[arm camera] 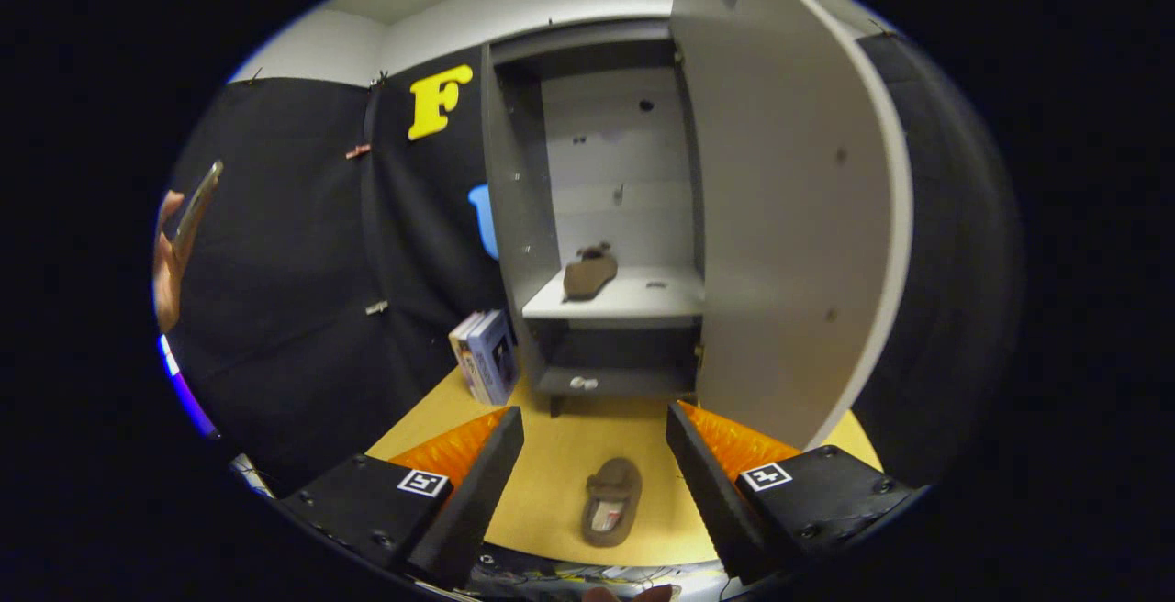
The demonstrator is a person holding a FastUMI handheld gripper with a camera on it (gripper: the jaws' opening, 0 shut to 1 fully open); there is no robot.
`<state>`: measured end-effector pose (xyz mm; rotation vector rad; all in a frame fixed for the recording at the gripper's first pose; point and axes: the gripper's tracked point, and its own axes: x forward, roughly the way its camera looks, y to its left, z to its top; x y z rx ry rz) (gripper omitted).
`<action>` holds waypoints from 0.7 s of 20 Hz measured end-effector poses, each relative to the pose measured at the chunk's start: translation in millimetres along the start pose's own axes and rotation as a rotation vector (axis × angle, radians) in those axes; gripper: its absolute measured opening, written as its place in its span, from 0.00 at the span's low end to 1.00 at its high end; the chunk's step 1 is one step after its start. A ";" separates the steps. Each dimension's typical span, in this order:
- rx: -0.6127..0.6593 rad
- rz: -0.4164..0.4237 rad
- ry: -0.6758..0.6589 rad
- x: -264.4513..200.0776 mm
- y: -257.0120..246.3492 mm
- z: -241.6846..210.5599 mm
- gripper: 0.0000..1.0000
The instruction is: Open the shoe cabinet door, grab the shoes and put them into the shoe cabinet, then close the shoe cabinet door.
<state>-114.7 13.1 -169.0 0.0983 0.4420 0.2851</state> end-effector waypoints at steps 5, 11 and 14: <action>0.008 0.006 0.178 50.8 7.4 -90.7 0.99; 0.031 -0.006 0.360 108.4 6.3 -185.2 0.99; 0.052 -0.053 0.429 133.5 -1.1 -226.2 0.99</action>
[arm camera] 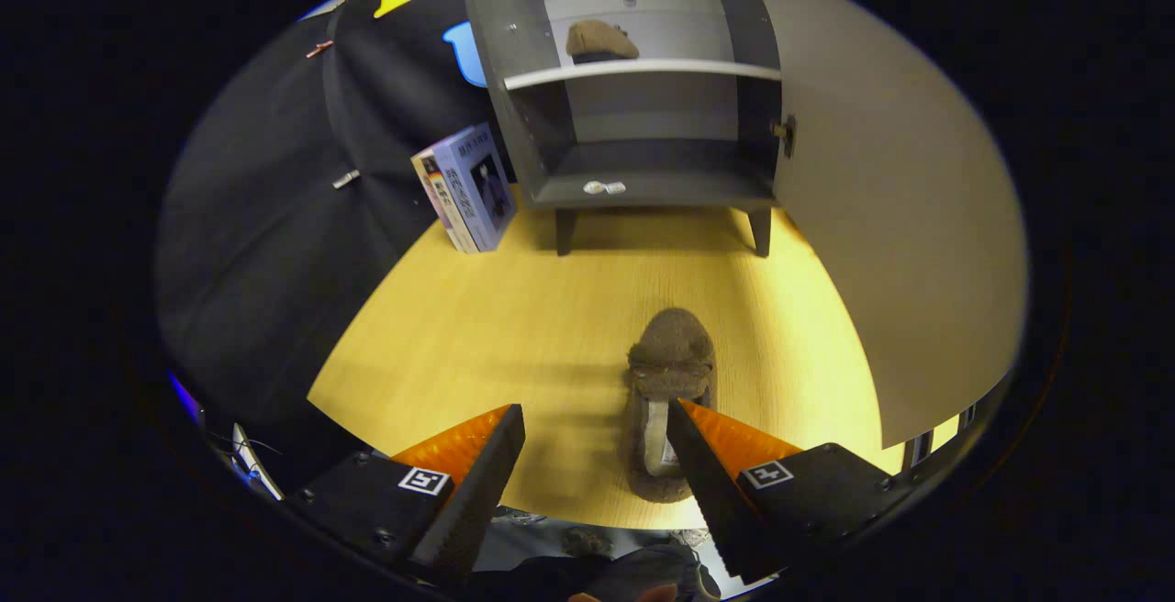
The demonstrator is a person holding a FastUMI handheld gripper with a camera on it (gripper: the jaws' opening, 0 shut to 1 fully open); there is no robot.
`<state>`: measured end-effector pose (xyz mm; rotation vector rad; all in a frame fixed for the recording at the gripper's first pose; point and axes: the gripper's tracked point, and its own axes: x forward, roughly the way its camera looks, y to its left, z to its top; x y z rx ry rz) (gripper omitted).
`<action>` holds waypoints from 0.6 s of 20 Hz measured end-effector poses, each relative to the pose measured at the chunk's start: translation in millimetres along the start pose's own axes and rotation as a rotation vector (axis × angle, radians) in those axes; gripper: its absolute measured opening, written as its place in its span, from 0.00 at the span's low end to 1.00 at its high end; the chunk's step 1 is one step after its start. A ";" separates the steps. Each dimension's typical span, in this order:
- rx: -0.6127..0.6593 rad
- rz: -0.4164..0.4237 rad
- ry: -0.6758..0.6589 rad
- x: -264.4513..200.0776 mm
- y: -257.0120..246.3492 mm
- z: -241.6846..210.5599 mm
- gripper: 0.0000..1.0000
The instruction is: Open the shoe cabinet door, grab the shoes and put them into the shoe cabinet, then close the shoe cabinet door.
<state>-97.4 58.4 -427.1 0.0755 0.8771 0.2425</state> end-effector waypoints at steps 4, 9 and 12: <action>0.045 -0.043 0.050 55.5 -9.3 -24.8 0.99; 0.115 -0.129 -0.058 114.3 -27.1 -14.6 0.82; 0.100 -0.160 -0.113 137.6 -31.4 -1.7 0.55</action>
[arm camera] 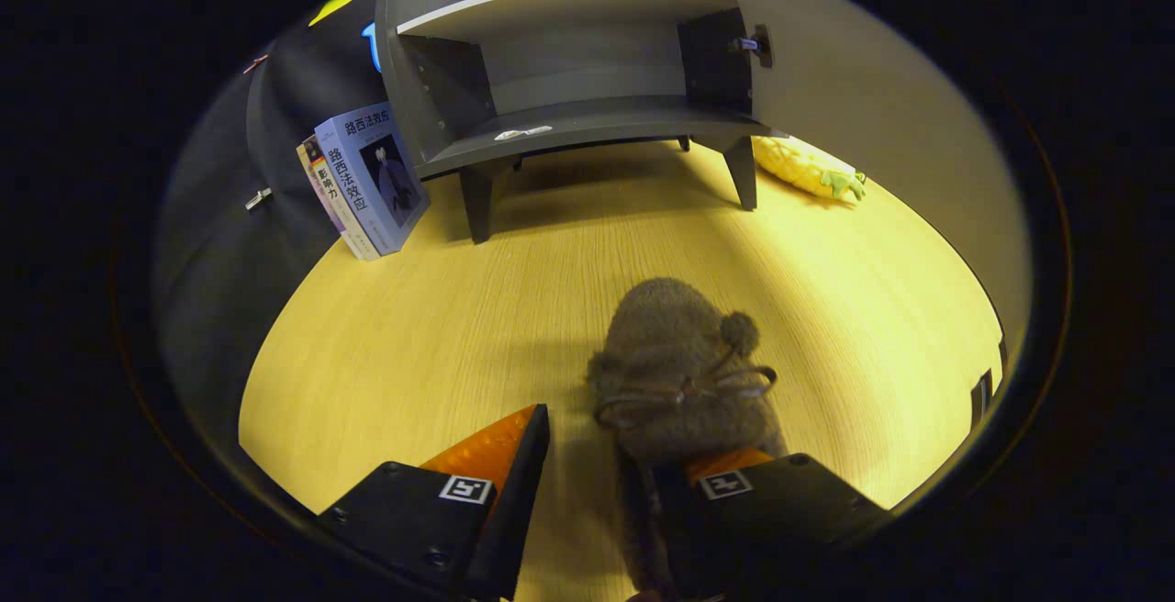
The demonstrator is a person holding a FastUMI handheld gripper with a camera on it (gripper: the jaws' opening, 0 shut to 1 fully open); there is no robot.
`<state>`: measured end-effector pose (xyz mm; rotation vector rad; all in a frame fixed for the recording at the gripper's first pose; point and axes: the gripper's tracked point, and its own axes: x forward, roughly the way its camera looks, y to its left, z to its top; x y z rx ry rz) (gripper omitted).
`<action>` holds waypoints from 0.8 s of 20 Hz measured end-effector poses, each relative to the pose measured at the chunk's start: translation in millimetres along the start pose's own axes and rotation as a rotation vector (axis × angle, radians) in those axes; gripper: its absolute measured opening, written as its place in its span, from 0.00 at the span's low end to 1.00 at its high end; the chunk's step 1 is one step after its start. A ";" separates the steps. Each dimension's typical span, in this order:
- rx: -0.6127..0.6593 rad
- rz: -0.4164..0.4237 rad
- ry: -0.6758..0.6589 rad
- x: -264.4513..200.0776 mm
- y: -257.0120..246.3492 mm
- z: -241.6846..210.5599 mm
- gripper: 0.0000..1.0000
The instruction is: Open the shoe cabinet door, grab the shoes and put them into the shoe cabinet, then close the shoe cabinet door.
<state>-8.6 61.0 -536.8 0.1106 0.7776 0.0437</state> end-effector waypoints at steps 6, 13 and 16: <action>0.006 -0.035 -0.045 8.3 -15.5 14.2 0.06; -0.001 -0.006 -0.139 -54.3 -15.3 87.7 0.06; 0.000 -0.002 -0.187 -92.9 -12.7 138.7 0.06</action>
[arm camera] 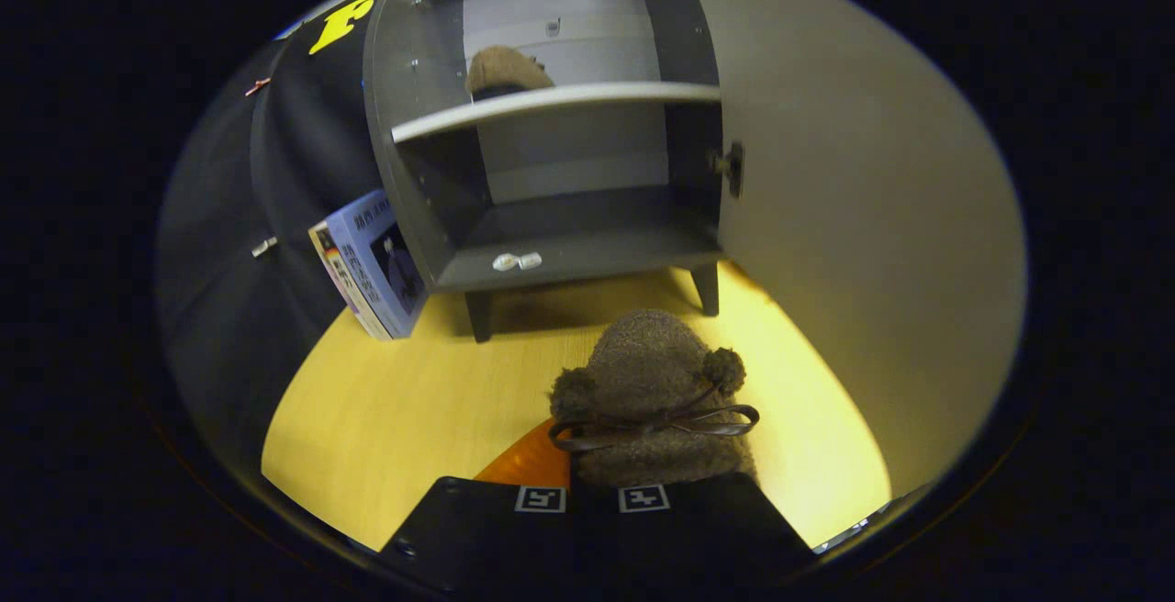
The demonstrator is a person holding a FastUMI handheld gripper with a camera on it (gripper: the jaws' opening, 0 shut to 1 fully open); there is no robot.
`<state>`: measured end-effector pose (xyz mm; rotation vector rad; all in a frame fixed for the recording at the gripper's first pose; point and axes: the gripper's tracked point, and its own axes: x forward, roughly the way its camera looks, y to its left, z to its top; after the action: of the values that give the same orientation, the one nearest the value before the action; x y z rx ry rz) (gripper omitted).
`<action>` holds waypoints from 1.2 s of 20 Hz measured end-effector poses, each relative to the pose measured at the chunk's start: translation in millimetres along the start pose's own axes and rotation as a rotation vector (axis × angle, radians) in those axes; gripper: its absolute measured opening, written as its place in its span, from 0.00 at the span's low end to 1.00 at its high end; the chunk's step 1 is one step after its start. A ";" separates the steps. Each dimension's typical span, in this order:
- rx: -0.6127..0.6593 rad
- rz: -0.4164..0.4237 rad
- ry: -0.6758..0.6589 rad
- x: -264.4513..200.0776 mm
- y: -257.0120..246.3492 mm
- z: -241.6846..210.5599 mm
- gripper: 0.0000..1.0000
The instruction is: Open the shoe cabinet door, grab the shoes and put them into the shoe cabinet, then close the shoe cabinet door.
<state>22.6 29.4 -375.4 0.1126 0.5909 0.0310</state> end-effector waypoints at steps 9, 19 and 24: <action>0.003 0.033 -0.191 -69.1 28.1 191.2 0.06; 0.010 0.063 -0.279 -24.3 40.9 349.4 0.06; -0.017 0.042 -0.291 30.7 34.8 397.4 0.06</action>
<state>269.7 27.3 -60.7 0.1108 0.2976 0.0590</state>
